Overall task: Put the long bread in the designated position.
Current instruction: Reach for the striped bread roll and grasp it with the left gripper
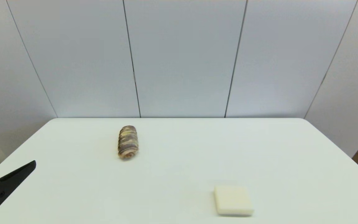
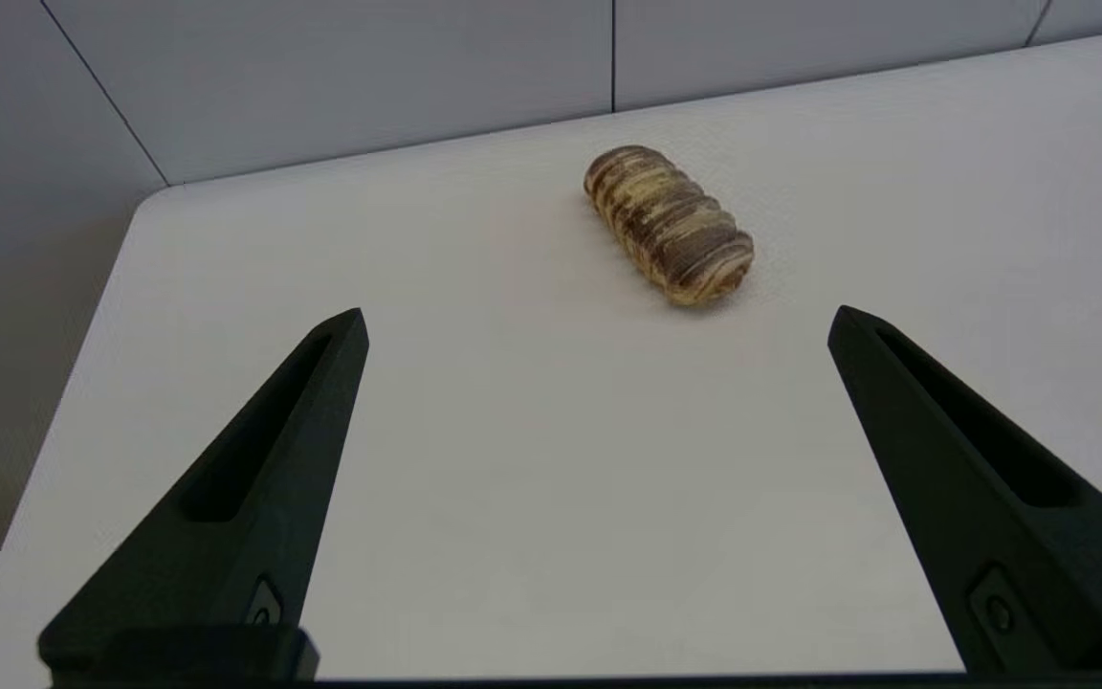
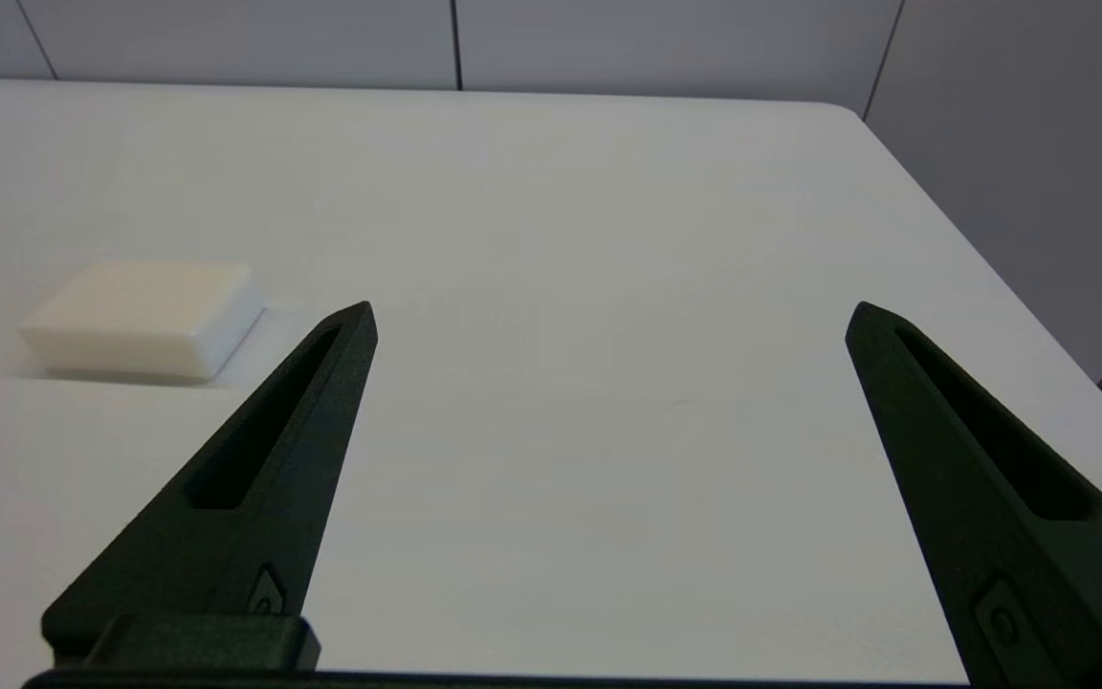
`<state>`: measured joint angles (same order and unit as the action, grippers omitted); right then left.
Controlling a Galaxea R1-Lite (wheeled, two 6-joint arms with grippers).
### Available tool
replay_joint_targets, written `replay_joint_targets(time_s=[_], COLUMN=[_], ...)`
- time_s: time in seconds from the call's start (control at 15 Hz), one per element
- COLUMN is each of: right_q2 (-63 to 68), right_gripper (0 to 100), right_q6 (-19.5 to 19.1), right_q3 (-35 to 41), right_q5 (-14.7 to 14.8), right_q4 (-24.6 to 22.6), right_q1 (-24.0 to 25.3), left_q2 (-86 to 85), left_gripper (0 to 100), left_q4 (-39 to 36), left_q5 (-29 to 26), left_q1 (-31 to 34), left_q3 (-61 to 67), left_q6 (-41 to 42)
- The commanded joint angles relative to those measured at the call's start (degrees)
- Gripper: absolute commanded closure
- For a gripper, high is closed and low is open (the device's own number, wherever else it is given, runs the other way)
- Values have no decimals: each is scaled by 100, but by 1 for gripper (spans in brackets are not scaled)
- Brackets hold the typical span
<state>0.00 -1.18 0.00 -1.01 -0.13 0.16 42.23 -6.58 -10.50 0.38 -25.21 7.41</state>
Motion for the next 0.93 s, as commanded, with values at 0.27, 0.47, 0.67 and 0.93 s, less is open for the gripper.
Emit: replay_joint_targets(time_s=[0.27,0.47,0.67,0.93], right_q2=[0,0,0,0], right_gripper=[0,0,0,0], right_q6=[-5,-5,-5,-5], right_q3=[9,9,9,9], right_q5=[-4,-4,-4,-4], right_q4=[-4,-4,-4,-4], right_q1=[2,2,2,2], left_q2=[-505,-110,594,1569], left_gripper=[0,0,0,0], left_q4=[-10,-10,-98,-976], left_q5=[-23,-128,-207,-216], left_q1=[-29,-38,-3,120], left_q3=[658,623,289,95], left_q6=[23,94,-20,-161])
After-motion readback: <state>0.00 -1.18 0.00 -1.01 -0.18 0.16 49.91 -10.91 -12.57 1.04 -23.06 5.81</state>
